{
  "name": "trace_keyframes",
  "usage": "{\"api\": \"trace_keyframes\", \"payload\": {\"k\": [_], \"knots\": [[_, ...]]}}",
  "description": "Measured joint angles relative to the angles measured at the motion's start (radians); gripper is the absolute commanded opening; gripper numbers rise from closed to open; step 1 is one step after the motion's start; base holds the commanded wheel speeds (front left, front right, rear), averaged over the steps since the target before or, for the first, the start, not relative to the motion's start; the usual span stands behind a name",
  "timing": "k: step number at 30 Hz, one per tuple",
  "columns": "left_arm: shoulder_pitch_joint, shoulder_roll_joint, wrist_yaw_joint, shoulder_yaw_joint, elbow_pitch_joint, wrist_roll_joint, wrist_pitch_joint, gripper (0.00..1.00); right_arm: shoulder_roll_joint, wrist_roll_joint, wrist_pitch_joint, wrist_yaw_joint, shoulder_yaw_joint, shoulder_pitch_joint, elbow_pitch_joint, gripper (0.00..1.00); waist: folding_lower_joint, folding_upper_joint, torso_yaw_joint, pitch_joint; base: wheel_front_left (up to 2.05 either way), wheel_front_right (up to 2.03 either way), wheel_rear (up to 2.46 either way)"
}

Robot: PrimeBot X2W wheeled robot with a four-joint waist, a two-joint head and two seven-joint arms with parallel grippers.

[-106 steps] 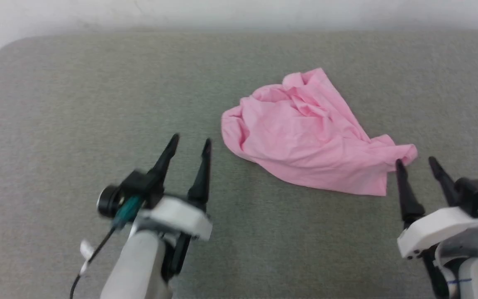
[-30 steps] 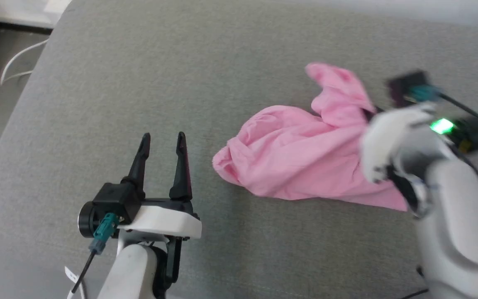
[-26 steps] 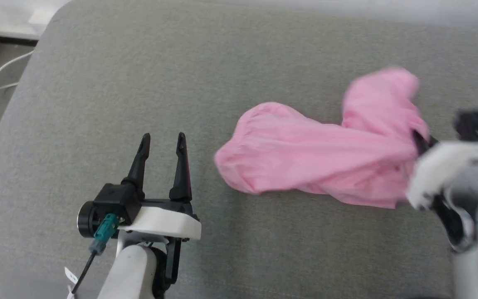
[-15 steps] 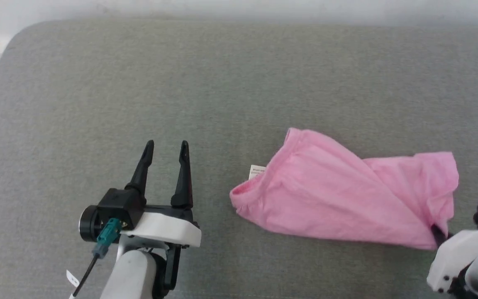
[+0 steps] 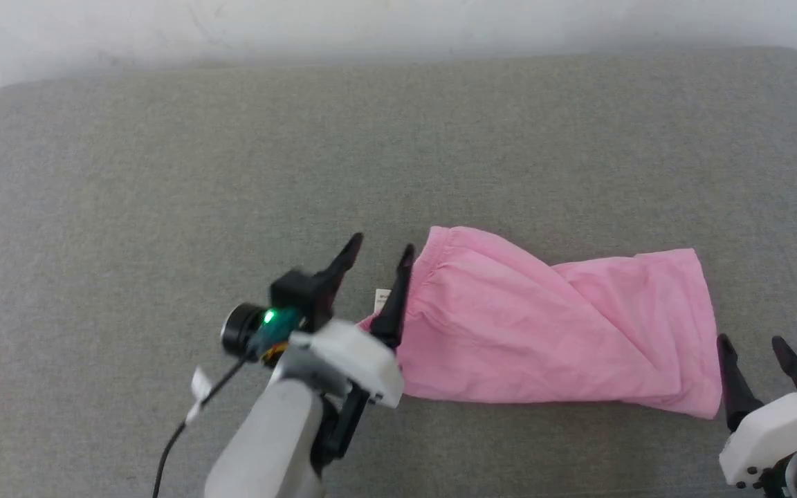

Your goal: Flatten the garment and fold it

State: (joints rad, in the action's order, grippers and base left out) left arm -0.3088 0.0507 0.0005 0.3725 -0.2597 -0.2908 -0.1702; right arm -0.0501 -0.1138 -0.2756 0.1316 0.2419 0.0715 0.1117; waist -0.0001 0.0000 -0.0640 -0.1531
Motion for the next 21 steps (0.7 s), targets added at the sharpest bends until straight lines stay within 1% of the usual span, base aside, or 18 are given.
{"api": "trace_keyframes", "payload": {"k": [6,8,13,17,21], "knots": [[-0.194,0.0,0.006,0.087,-0.145,-0.089,0.245,1.0,0.0,0.0,0.039,0.0,-0.042,0.012,-0.007,1.0,0.0001,0.0,-0.029,-0.004,0.0,0.0,0.0],[-0.259,0.0,0.019,0.106,-0.194,-0.101,0.315,1.0,0.0,-0.002,0.04,0.0,-0.058,0.012,-0.008,1.0,0.0002,0.0,-0.039,-0.009,0.0,0.0,0.0],[-0.391,-0.001,0.028,0.15,-0.323,-0.114,0.47,1.0,0.0,-0.005,0.042,0.0,-0.099,0.003,-0.007,1.0,0.0002,0.0,-0.066,-0.03,0.0,0.0,0.0],[-0.459,0.007,0.03,0.166,-0.422,-0.096,0.53,1.0,0.0,-0.009,0.05,0.0,-0.117,-0.012,-0.006,1.0,0.0002,0.0,-0.086,-0.055,0.0,0.0,0.0],[-0.507,0.013,0.014,0.188,-0.51,-0.086,0.571,1.0,0.0,-0.013,0.051,0.0,-0.12,-0.023,-0.006,1.0,0.0003,0.0,-0.103,-0.084,0.0,0.0,0.0]]}}
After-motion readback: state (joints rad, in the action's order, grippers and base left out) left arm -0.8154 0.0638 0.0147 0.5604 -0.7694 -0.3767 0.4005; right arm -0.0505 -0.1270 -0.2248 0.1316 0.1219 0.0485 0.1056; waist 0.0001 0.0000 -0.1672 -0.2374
